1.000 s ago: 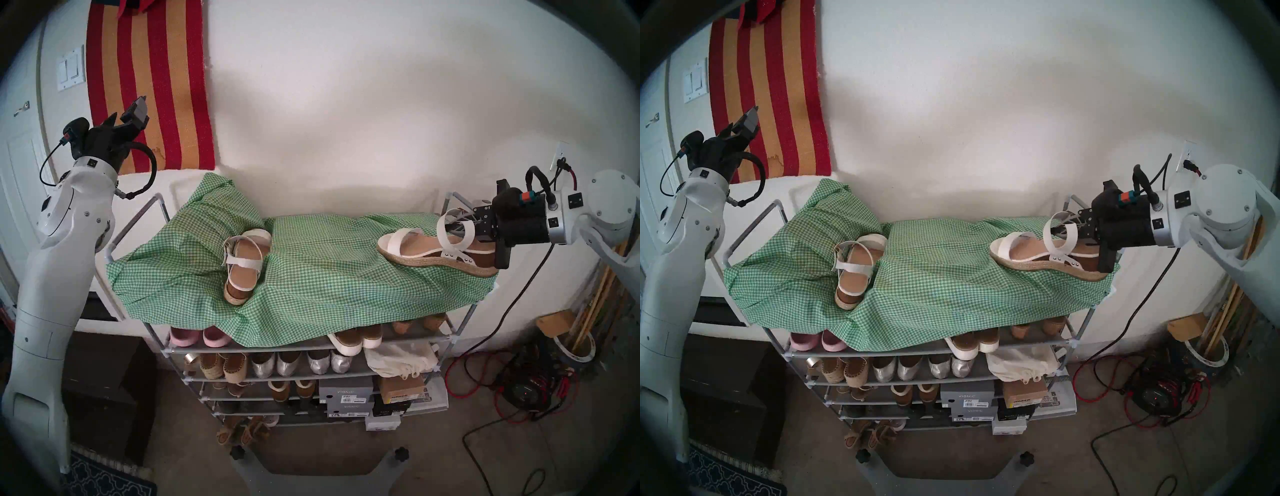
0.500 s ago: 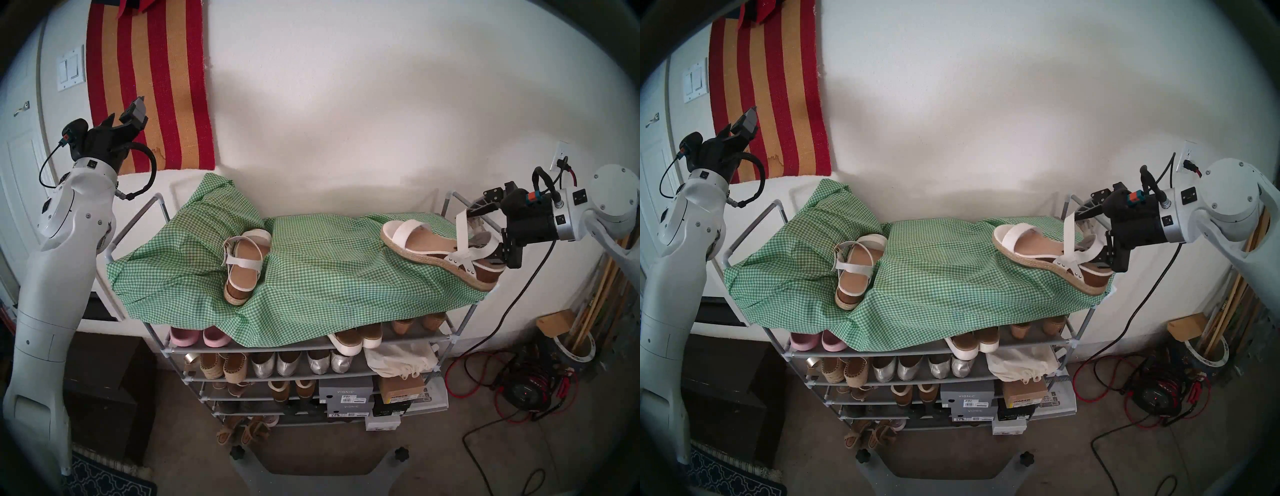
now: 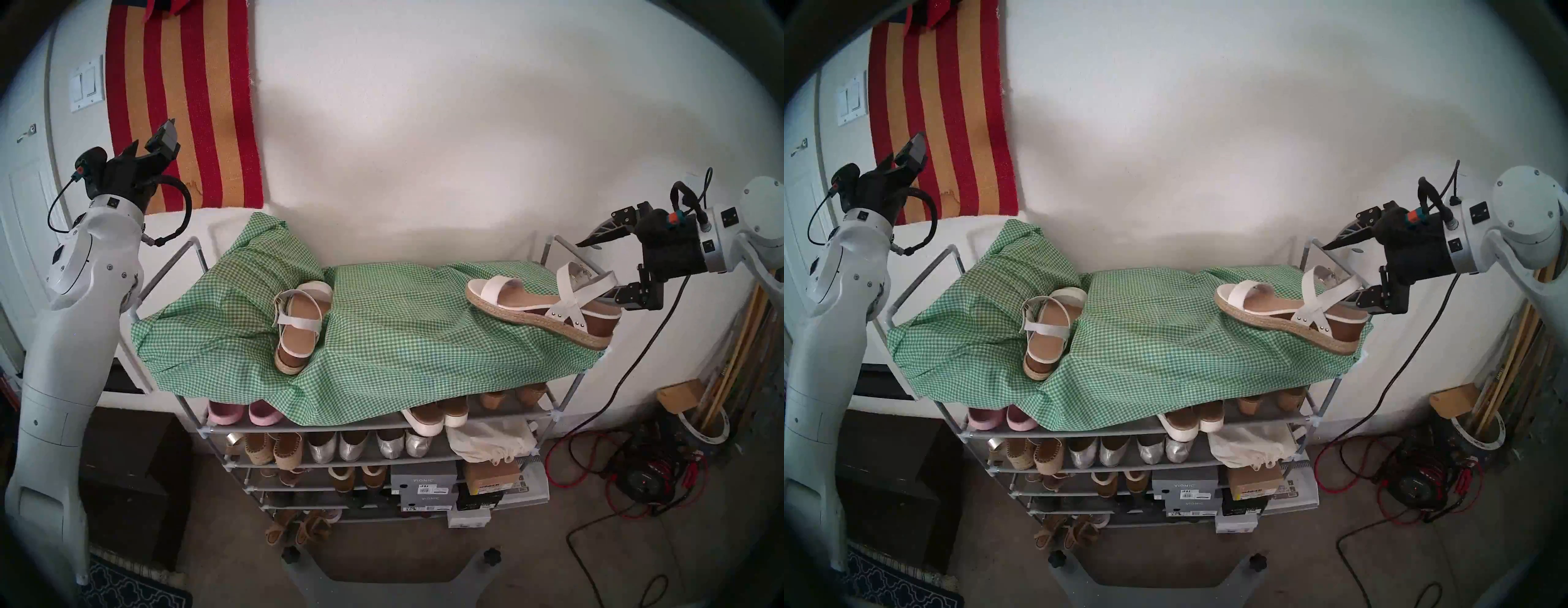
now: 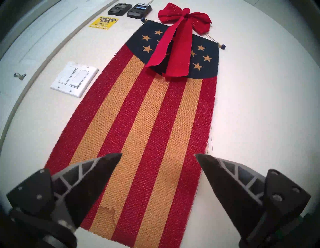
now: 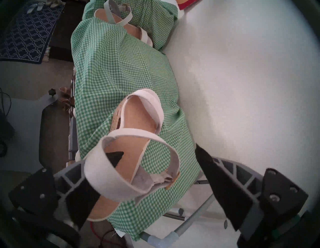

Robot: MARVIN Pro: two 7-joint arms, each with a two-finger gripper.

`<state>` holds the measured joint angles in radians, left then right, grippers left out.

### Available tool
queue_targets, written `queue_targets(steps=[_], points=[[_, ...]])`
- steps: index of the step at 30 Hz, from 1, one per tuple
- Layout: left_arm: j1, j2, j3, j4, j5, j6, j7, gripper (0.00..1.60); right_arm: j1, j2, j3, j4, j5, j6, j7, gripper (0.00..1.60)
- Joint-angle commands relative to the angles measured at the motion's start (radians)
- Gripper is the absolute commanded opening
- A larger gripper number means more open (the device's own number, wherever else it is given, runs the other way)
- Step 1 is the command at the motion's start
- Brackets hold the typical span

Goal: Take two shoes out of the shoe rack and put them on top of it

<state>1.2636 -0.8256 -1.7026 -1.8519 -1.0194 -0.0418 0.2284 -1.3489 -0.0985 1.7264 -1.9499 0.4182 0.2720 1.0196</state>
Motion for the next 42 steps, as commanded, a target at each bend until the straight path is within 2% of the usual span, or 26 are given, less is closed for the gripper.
queue_targets(steps=[1,17,27,36,40,42], points=[[-0.002,0.000,-0.003,-0.009,0.001,-0.002,0.002,1.60,0.053,-0.001,0.032,0.020,-0.010,-0.007,0.053,1.60],[0.004,-0.007,-0.004,-0.020,0.014,-0.009,0.022,1.60,0.133,-0.001,0.097,0.082,-0.043,-0.035,0.183,1.60],[0.007,-0.012,-0.006,-0.029,0.023,-0.012,0.035,1.60,0.222,-0.001,0.179,0.142,-0.038,-0.075,0.258,1.60],[0.012,-0.015,-0.009,-0.039,0.027,-0.012,0.044,1.60,0.274,-0.001,0.216,0.242,0.010,-0.130,0.335,1.60],[0.016,-0.015,-0.012,-0.045,0.025,-0.009,0.047,1.60,0.282,-0.001,0.200,0.313,0.051,-0.173,0.358,1.60],[0.019,-0.014,-0.015,-0.049,0.022,-0.005,0.049,1.60,0.279,-0.001,0.176,0.349,0.099,-0.203,0.342,1.60]])
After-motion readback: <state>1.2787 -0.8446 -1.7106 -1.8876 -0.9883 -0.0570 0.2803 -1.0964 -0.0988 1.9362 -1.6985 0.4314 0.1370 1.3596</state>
